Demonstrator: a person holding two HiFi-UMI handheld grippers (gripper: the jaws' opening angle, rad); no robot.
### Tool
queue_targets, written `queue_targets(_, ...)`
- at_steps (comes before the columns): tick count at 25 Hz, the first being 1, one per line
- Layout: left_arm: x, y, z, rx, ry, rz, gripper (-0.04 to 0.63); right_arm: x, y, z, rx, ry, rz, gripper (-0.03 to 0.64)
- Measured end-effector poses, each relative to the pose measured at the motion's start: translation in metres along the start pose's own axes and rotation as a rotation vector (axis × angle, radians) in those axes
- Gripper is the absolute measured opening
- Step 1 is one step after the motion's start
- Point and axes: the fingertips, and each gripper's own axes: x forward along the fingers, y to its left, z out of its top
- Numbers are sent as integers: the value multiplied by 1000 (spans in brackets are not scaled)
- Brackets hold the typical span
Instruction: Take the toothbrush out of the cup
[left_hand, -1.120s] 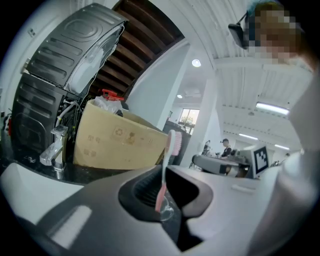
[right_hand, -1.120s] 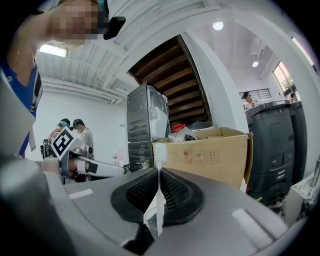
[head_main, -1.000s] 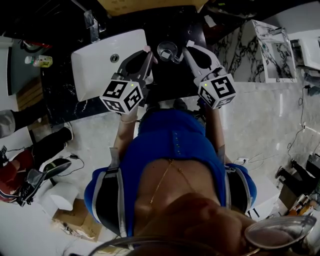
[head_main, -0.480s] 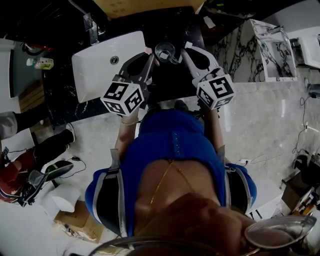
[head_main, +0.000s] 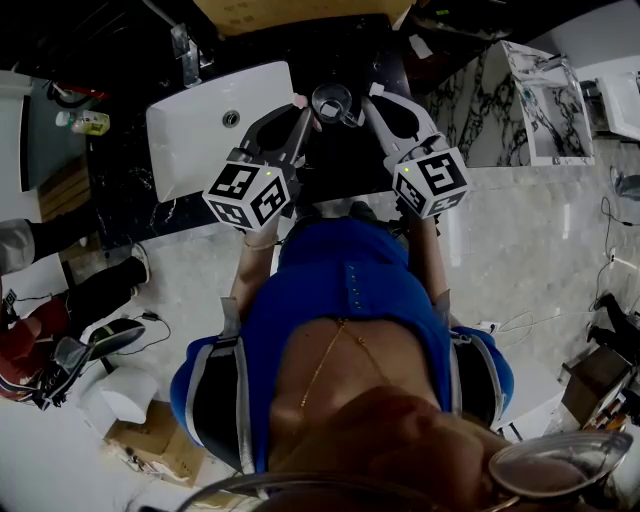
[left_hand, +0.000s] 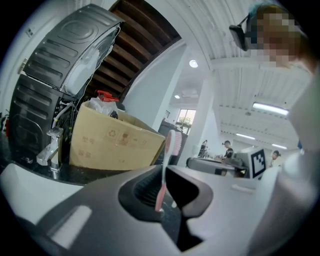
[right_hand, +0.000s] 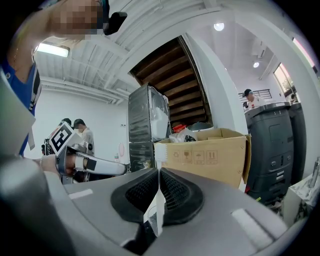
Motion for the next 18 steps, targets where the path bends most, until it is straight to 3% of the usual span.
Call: queue_targets(18, 4, -3, -1, 1, 8, -24, 23, 0, 0, -3, -1, 11, -2, 14)
